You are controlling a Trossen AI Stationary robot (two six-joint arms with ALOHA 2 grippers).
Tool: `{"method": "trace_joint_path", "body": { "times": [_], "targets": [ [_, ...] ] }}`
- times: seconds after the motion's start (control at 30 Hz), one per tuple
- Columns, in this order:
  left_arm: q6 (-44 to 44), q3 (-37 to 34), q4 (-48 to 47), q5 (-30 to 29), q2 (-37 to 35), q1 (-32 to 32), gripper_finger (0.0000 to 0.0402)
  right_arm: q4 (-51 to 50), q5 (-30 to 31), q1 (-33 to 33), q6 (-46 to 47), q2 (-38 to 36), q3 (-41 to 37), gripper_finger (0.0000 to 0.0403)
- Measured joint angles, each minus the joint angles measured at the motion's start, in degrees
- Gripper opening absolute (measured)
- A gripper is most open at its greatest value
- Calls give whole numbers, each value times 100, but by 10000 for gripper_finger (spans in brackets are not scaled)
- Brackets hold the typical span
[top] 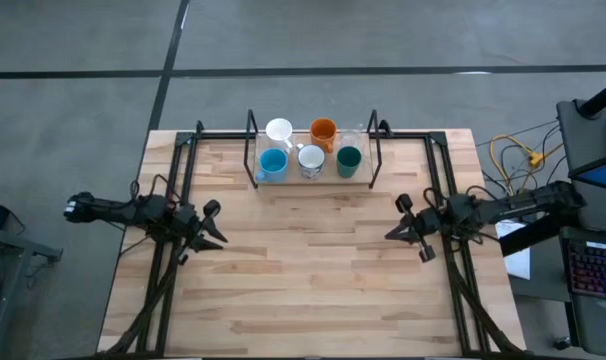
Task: Stack small to large cups/mugs on shelf
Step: Return to Home Position
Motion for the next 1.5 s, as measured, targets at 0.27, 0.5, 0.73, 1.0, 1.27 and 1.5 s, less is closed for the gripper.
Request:
{"method": "trace_joint_path", "body": {
  "times": [0.27,0.5,0.73,1.0,1.27,1.5],
  "targets": [
    [475,-4,-213,-8,520,-415,80,-1217,-72,-2,78,215,-7,9],
    [618,-7,-161,-15,1259,-730,80,-1316,466,-2,824,587,-7,9],
    [602,-9,615,-13,1659,-822,80,-1332,993,-2,1531,945,-7,9],
    [-109,-15,921,-75,1836,-833,80,-1382,991,-2,1998,1272,-7,9],
    [-110,-20,976,-120,2123,-835,80,-1353,994,-2,2443,1698,-7,9],
    [102,-20,2031,-422,2436,-835,80,295,1105,-2,2171,1782,-7,9]
  ]
}}
